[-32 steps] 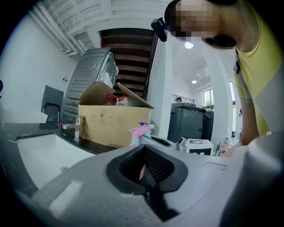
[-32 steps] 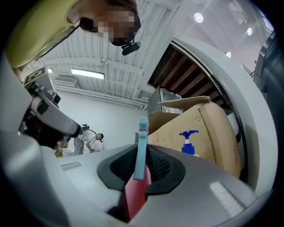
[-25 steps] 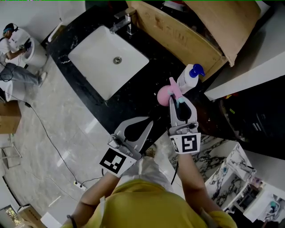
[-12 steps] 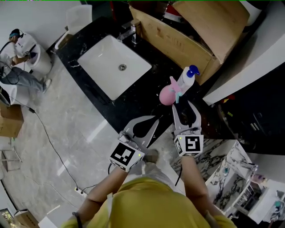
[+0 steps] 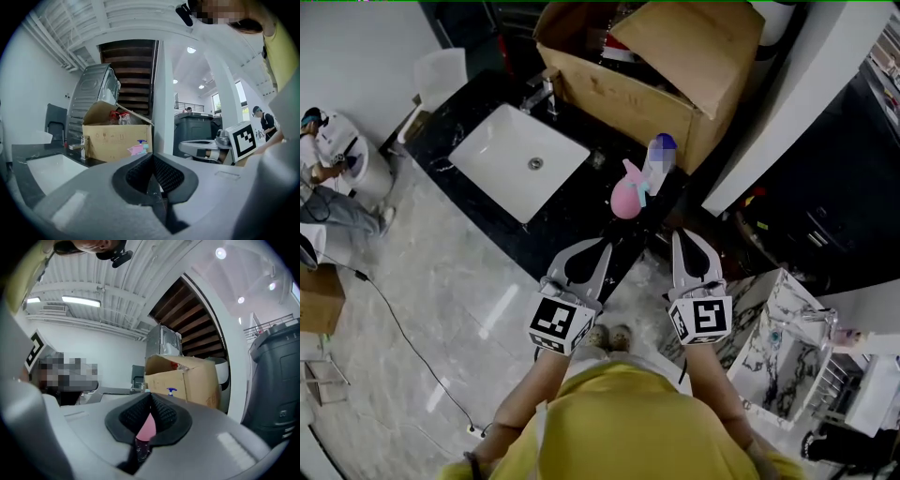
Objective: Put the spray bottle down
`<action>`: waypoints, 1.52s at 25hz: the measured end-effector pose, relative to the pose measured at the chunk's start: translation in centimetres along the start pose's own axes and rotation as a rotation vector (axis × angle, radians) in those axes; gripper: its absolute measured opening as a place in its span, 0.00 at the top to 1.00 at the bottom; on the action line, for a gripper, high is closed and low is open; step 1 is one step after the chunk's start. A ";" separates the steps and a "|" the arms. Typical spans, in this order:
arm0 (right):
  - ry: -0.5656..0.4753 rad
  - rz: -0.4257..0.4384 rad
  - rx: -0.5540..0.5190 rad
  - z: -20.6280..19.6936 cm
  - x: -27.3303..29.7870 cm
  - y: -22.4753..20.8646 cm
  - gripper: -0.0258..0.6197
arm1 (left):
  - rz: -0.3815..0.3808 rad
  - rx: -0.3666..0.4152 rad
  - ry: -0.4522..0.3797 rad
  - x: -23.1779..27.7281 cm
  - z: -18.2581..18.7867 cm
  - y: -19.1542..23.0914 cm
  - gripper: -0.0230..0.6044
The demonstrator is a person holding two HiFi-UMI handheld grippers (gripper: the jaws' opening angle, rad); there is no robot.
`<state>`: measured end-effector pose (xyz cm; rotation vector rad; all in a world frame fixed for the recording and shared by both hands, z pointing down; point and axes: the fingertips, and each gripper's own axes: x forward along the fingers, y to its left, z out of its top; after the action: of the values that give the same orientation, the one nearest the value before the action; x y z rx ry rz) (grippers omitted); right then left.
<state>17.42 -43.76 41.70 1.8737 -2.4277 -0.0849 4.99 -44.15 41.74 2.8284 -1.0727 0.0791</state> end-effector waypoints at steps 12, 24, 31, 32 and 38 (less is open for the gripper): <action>-0.052 -0.033 0.040 6.0 -4.5 1.8 0.96 | 0.050 0.068 -0.104 -2.7 6.0 -2.1 0.96; -0.052 -0.030 0.017 7.9 -5.7 3.2 0.96 | 0.043 0.099 -0.098 -3.3 7.3 -3.4 0.96; -0.046 -0.042 0.030 7.6 -6.0 2.6 0.96 | 0.041 0.085 -0.084 -3.1 7.0 -3.6 0.96; -0.047 -0.041 0.029 7.6 -6.1 2.6 0.96 | 0.041 0.085 -0.081 -3.1 6.9 -3.7 0.96; -0.053 -0.023 0.029 7.5 -6.8 2.4 0.96 | 0.051 0.098 -0.105 -3.1 7.1 -4.7 0.96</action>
<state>16.10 -36.62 34.28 1.9359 -2.4549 -0.1029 5.86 -39.55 33.97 2.9214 -1.1937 -0.0126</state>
